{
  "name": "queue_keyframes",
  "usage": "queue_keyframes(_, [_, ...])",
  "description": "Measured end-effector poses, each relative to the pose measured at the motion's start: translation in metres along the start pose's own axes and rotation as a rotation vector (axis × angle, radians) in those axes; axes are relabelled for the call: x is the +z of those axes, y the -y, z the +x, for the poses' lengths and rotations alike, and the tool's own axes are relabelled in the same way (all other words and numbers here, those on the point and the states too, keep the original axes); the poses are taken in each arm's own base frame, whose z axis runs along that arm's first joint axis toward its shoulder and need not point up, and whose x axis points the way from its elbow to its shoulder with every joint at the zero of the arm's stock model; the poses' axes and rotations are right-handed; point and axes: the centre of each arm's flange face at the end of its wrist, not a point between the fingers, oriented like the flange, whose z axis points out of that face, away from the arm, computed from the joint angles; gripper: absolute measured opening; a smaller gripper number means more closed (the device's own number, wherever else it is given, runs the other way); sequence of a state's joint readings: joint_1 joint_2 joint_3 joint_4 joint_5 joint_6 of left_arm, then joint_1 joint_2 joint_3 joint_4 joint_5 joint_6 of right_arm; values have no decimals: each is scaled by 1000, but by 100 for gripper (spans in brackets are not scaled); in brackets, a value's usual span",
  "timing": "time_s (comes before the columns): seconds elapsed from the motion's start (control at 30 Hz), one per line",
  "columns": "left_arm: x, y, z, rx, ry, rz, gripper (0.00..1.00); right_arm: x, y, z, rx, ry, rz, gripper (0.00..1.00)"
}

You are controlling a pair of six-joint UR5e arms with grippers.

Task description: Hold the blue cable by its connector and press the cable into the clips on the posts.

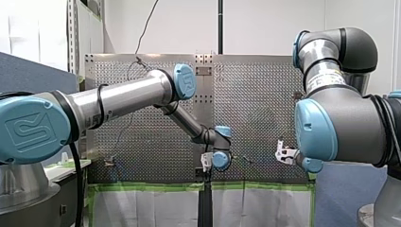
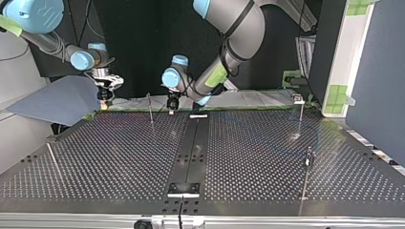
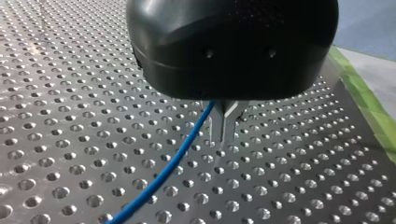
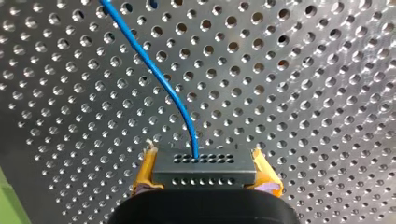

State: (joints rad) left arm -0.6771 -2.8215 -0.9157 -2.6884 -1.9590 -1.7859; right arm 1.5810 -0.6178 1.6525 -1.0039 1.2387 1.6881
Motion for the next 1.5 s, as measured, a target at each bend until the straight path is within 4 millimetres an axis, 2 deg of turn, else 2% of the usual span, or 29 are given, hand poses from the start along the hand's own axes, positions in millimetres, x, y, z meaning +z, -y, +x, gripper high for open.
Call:
queue_keyframes(0.7, [12,-17,-16,76,16,-107,0,25,-6,19,22,-55,-9,0])
queue_keyframes(0.8, [12,-17,-17,78,17,-112,0,29,-7,13,27,-49,-11,0])
queue_keyframes(0.97, [9,-19,-13,85,4,-116,0,35,-11,-7,31,-8,-15,0])
queue_keyframes(1.0, [7,-19,-11,87,1,-117,7,35,-11,-11,32,1,-16,0])
queue_keyframes(1.03, [5,-20,-8,89,-4,-120,29,34,-11,-14,34,12,-17,0])
queue_keyframes(1.07, [4,-21,-6,91,-6,-122,29,35,-12,-16,35,17,-17,0])
queue_keyframes(1.1, [2,-21,-4,92,-10,-126,40,35,-12,-17,36,21,-18,0])
queue_keyframes(1.17, [-2,-23,1,92,-17,-135,43,35,-12,-18,37,27,-19,0])
queue_keyframes(1.3, [-8,-20,7,101,-27,-129,36,35,-10,-19,36,33,-16,0])
queue_keyframes(1.37, [-10,-17,9,115,-33,-110,36,35,-8,-20,33,36,-12,0])
queue_keyframes(1.43, [-12,-14,12,126,-40,-89,52,35,-6,-20,30,37,-8,0])
queue_keyframes(1.47, [-13,-13,13,130,-44,-79,52,35,-5,-20,29,38,-7,0])
queue_keyframes(1.5, [-14,-12,15,133,-48,-70,62,35,-4,-20,28,39,-6,0])
